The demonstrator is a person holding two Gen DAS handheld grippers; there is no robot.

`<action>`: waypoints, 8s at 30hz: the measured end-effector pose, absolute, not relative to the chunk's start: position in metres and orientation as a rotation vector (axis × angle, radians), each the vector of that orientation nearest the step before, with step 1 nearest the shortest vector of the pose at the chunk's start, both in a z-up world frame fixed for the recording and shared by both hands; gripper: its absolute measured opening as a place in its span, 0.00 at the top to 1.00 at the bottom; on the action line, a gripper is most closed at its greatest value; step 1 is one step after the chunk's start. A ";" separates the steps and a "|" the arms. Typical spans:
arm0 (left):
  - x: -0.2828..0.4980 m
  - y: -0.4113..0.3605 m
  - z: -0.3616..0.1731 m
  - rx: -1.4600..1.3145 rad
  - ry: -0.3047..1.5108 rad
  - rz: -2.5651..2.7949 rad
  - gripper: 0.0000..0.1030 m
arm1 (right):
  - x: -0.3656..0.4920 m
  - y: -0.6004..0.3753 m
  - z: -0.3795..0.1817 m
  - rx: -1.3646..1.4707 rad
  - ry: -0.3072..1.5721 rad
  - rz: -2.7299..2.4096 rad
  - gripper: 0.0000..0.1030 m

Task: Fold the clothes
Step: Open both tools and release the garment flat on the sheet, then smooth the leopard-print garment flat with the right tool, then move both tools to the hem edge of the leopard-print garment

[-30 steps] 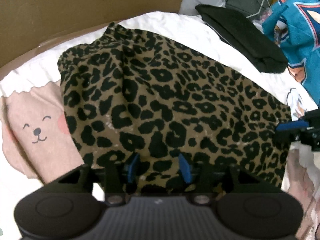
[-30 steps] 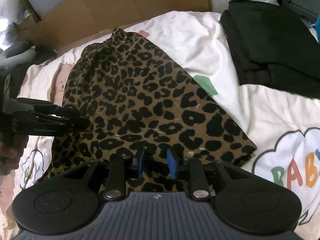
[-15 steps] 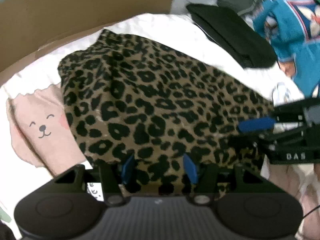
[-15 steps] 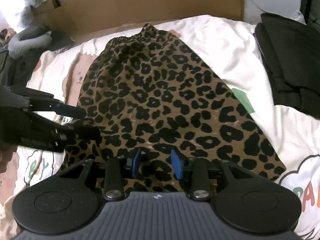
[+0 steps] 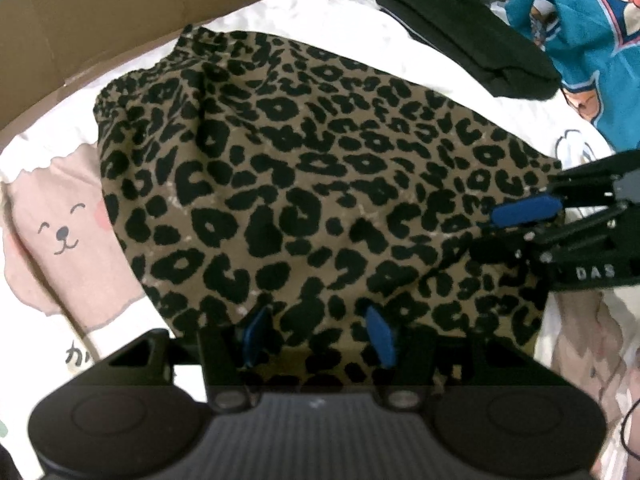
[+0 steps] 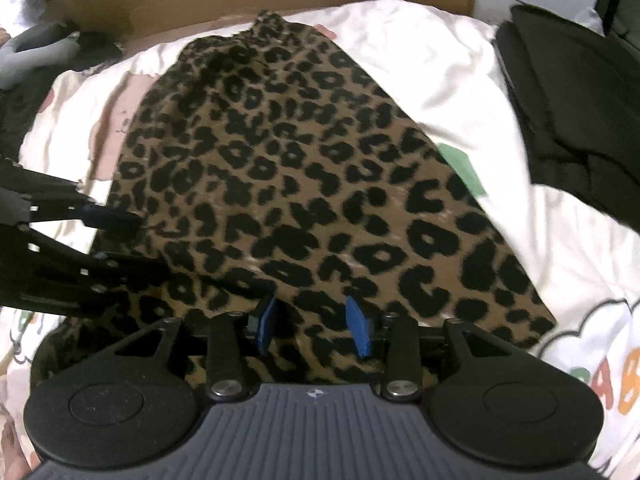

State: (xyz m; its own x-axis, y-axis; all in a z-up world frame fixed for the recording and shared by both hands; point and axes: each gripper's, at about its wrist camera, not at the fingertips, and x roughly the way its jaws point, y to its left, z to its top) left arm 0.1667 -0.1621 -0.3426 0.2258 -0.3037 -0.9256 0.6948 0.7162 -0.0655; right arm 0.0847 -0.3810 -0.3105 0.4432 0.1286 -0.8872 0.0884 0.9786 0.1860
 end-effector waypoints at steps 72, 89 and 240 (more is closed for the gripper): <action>0.079 -0.012 -0.328 0.207 1.159 -0.814 0.95 | 0.045 -0.327 -0.300 0.240 1.196 0.158 0.56; 0.081 -0.018 -0.311 0.268 1.181 -0.808 0.69 | 0.042 -0.318 -0.302 0.229 1.218 0.185 0.56; 0.023 -0.019 -0.359 -0.464 1.608 -0.286 0.62 | 0.061 -0.504 -0.315 0.447 1.165 -0.306 0.56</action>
